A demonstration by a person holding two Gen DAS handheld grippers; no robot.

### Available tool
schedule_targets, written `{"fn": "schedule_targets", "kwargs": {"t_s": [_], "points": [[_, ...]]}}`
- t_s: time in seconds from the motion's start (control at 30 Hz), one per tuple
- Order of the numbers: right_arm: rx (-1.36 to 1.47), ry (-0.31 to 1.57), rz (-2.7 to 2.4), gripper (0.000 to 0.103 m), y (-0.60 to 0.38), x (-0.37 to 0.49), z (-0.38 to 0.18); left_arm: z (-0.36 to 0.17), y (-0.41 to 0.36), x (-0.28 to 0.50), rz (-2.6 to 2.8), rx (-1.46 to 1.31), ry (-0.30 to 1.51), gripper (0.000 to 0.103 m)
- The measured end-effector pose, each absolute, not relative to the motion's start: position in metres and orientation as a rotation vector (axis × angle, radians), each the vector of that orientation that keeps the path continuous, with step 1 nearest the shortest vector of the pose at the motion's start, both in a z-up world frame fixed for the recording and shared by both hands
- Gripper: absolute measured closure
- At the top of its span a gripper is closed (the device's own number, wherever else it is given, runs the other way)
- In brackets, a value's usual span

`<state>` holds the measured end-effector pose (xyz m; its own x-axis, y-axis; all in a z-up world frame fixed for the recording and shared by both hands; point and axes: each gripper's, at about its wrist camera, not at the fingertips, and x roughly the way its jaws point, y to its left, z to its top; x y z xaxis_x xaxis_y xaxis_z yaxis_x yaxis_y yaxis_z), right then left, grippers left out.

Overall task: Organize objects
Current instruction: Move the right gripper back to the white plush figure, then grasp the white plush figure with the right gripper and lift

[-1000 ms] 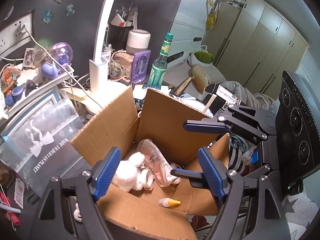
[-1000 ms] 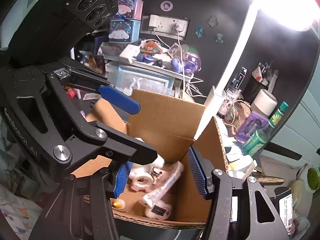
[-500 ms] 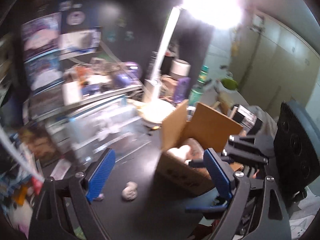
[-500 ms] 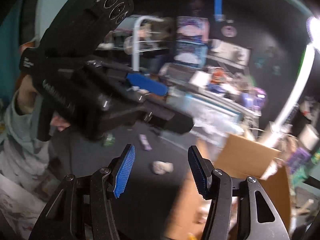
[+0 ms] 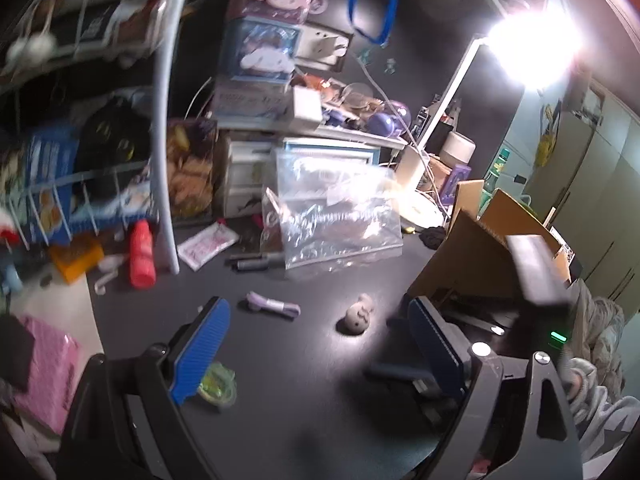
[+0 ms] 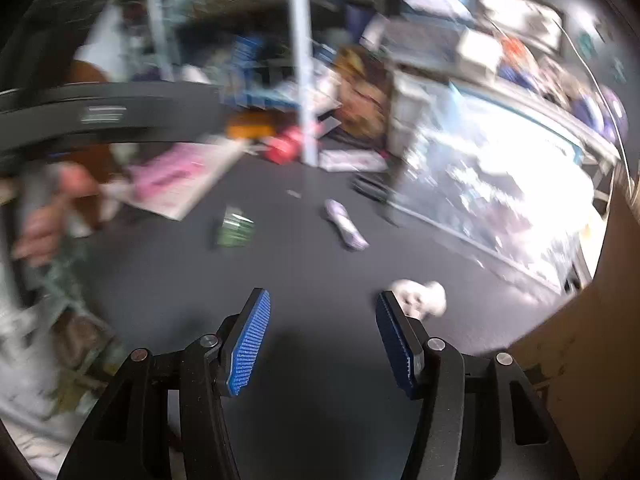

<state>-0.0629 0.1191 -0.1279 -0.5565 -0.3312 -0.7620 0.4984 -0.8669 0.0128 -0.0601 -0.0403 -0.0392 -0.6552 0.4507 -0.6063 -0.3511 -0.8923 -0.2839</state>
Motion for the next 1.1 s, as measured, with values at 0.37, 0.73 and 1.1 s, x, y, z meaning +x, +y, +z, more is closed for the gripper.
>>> {"fn": "schedule_targets", "kwargs": {"t_s": [0.37, 0.73, 1.1], "points": [[1.222, 0.271, -2.545, 0.051, 0.140, -0.107, -0.170, -0.073, -0.043, -0.056, 2.446, -1.036, -0.286, 0.014], [1.202, 0.247, -2.526, 0.066, 0.144, -0.110, -0.170, -0.086, -0.038, -0.064, 2.412, -1.082, -0.296, 0.014], [0.978, 0.327, -2.398, 0.066, 0.112, -0.066, -0.120, -0.094, -0.024, -0.077, 2.265, -1.127, -0.347, 0.029]]}}
